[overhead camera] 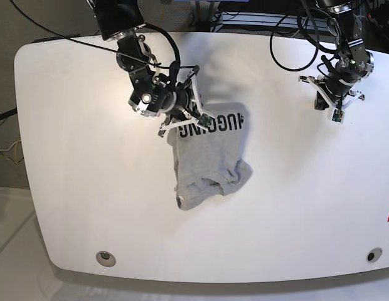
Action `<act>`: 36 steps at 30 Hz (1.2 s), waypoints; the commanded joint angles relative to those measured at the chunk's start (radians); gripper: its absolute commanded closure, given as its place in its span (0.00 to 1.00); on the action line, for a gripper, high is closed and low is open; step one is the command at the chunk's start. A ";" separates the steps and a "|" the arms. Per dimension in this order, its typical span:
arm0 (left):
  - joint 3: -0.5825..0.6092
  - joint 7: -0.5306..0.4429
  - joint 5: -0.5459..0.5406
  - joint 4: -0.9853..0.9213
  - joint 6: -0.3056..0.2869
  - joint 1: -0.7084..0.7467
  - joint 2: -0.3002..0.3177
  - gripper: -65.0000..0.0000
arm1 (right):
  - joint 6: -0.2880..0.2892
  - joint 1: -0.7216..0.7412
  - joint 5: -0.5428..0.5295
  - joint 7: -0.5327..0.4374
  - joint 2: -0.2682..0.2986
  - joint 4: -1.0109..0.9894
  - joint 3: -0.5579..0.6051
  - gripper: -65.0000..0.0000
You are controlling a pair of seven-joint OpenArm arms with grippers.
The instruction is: Fold the T-shirt properly
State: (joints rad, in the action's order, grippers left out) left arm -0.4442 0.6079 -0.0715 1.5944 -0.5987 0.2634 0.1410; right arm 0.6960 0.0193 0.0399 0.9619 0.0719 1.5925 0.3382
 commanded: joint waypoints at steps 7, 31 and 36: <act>-0.002 0.014 0.008 0.010 -0.002 0.001 0.007 0.99 | 0.002 0.060 0.030 0.002 -0.024 -0.100 0.002 1.00; -0.055 0.014 0.006 0.019 -0.005 0.001 0.018 0.99 | 0.002 0.028 0.025 -0.044 0.021 -0.008 -0.161 1.00; -0.114 0.016 0.008 0.054 -0.005 0.004 0.067 0.99 | 0.002 -0.015 0.027 -0.044 0.067 0.119 -0.279 1.00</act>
State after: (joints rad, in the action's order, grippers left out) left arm -0.5346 0.6468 -0.0525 1.6093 -0.6098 0.2741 0.1764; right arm 0.7067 -0.0036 0.0555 0.9298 0.1184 1.6455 0.0998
